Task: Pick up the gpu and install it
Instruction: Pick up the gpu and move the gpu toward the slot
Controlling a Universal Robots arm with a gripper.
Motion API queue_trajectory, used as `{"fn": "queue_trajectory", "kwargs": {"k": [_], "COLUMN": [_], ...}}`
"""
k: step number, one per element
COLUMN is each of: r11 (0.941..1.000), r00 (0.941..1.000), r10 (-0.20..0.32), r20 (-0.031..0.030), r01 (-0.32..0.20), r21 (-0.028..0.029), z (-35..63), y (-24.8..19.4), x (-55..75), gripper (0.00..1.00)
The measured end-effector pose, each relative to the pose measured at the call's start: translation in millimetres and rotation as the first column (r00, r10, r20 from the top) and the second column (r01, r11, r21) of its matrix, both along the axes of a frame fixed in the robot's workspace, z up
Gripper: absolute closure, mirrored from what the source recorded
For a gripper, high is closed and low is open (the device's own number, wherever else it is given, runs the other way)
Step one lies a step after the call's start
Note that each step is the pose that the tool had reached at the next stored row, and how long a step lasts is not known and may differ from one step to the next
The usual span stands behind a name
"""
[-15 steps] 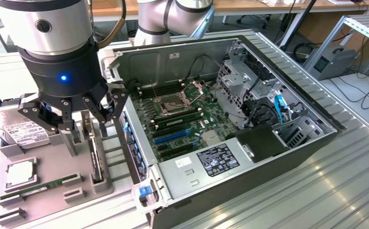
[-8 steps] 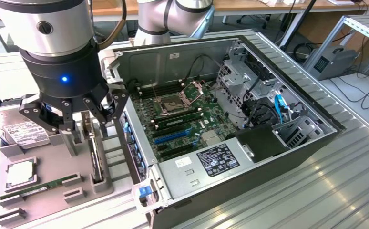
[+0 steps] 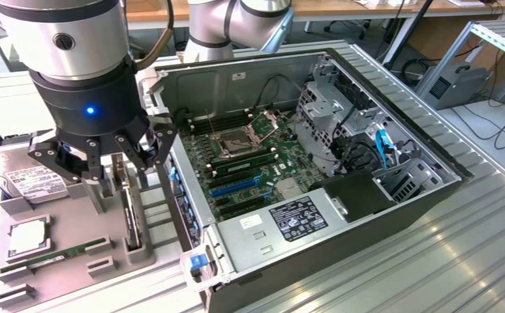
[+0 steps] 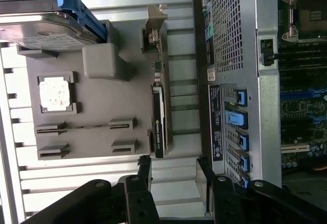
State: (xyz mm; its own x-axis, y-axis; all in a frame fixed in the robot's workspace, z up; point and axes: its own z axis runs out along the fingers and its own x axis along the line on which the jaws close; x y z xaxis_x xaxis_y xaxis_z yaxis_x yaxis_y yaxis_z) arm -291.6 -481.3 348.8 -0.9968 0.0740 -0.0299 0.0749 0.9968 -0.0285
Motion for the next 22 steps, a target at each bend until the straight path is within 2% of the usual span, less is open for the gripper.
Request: {"fn": "queue_trajectory", "kwargs": {"k": [22], "r11": [1.0], "r00": [1.0], "r10": [0.0], "r20": [-0.0001], "r01": [0.0], "r21": [0.0], "z": [-4.8], "y": [0.0], "x": [1.7], "gripper": [0.52]}}
